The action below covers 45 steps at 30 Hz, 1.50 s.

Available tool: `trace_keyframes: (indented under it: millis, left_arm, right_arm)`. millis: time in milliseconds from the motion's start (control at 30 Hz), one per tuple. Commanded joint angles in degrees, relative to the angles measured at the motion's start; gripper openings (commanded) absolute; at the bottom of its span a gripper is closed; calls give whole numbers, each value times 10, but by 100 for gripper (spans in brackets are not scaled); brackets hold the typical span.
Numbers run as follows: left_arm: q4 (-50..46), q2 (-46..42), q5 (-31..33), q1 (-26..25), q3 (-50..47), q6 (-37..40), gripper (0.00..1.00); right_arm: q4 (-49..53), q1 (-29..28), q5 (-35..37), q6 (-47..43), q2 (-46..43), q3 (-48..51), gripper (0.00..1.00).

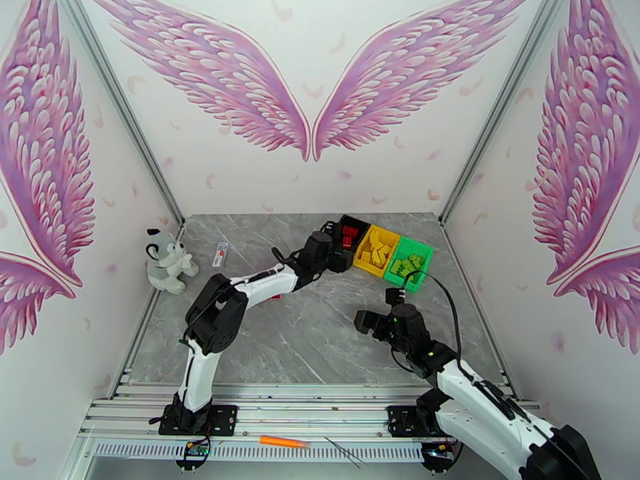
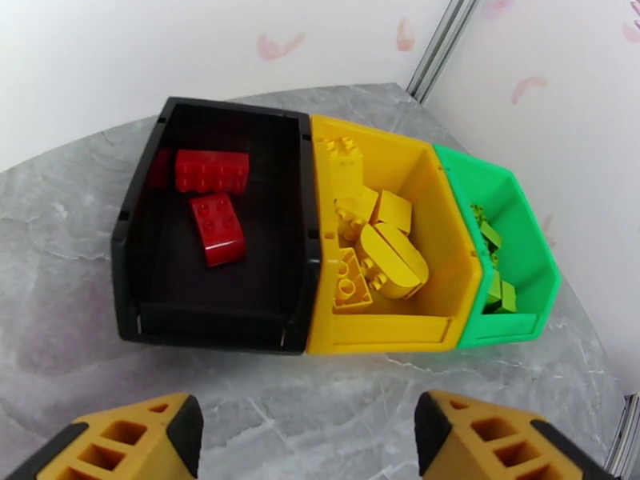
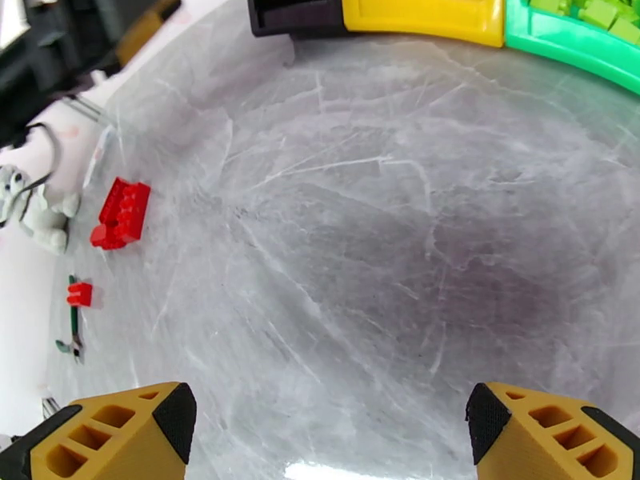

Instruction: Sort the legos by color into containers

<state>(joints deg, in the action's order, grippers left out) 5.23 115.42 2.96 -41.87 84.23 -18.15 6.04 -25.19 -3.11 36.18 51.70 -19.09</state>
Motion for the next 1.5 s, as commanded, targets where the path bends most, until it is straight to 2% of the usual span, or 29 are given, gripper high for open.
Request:
trace_keyframes:
  millis: [0, 267, 500, 867, 1467]
  left_arm:
    - [4, -61, 80, 6, -54, 4, 75]
    - [-51, -153, 195, 9, -189, -29, 77]
    - [-112, -193, 228, 19, -262, -79, 76]
    - [-112, -168, 202, 65, -306, -108, 73]
    - [-116, -77, 166, 93, -246, -80, 63]
  right_arm:
    - [-55, -13, -20, -7, 46, -22, 92]
    - [-92, -67, -10, -21, 159, -75, 89]
    - [-95, -92, -5, -27, 204, -106, 88]
    - [-81, -109, 9, -24, 193, -109, 88]
    - [-74, -115, 24, -16, 176, -99, 88]
